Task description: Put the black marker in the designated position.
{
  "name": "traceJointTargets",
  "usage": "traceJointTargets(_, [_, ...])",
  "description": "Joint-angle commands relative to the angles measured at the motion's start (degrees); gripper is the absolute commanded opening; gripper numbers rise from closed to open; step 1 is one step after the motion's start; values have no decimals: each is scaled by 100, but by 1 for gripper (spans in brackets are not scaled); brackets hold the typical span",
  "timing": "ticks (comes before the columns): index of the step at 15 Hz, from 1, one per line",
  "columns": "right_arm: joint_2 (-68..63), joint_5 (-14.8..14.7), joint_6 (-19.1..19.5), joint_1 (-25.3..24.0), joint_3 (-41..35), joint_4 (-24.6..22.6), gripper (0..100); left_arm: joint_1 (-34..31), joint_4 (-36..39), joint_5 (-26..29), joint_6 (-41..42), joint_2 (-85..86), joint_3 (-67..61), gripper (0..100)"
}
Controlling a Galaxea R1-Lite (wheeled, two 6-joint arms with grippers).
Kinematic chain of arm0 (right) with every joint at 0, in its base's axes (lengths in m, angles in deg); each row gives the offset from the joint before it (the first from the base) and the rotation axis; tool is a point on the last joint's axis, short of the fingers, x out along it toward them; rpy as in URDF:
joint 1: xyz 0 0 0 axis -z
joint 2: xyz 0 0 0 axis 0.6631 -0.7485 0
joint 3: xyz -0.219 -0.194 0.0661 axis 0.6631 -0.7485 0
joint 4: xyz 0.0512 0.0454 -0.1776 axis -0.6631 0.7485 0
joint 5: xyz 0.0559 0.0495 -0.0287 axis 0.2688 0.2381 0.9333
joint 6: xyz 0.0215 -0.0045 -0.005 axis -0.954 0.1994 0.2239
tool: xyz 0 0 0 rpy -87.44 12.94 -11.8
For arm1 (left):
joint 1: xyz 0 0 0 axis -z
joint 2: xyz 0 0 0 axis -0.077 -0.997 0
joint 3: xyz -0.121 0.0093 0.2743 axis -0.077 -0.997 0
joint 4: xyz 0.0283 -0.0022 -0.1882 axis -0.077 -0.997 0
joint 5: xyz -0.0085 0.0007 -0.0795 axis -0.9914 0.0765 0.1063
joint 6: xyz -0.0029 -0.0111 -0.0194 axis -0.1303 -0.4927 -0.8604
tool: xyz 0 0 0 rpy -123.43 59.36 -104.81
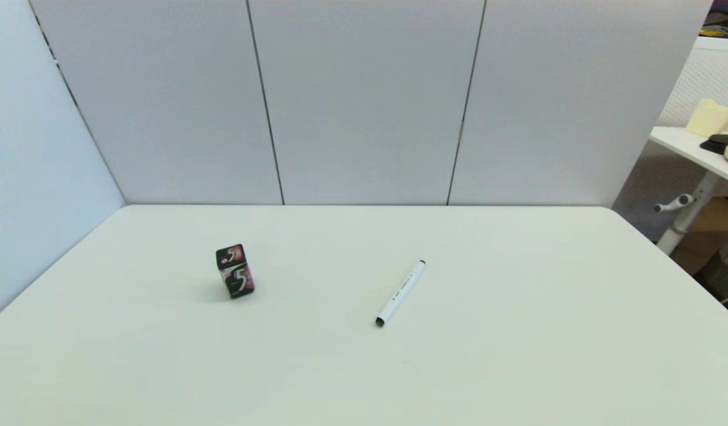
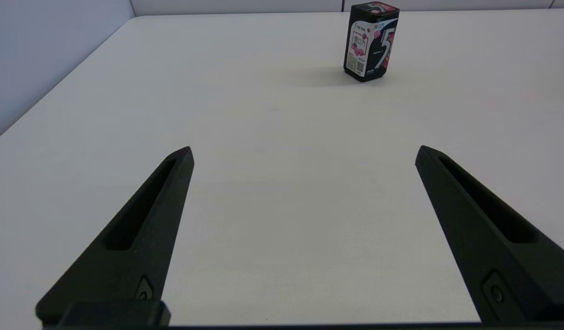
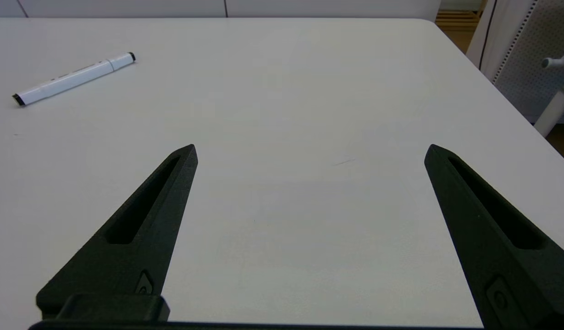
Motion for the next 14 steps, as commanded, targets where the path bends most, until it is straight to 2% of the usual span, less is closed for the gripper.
traceJointTargets(1, [-7,6,-2,-1,-5,1,100,0,1,2,2,1,-1,100])
traceJointTargets(12, [-7,6,-2,-1,-5,1,100,0,-34,2,2,-7,8,100])
traceJointTargets(14, [-7,6,-2,-1,-5,1,100,0,-131,108,55,-587,500,100])
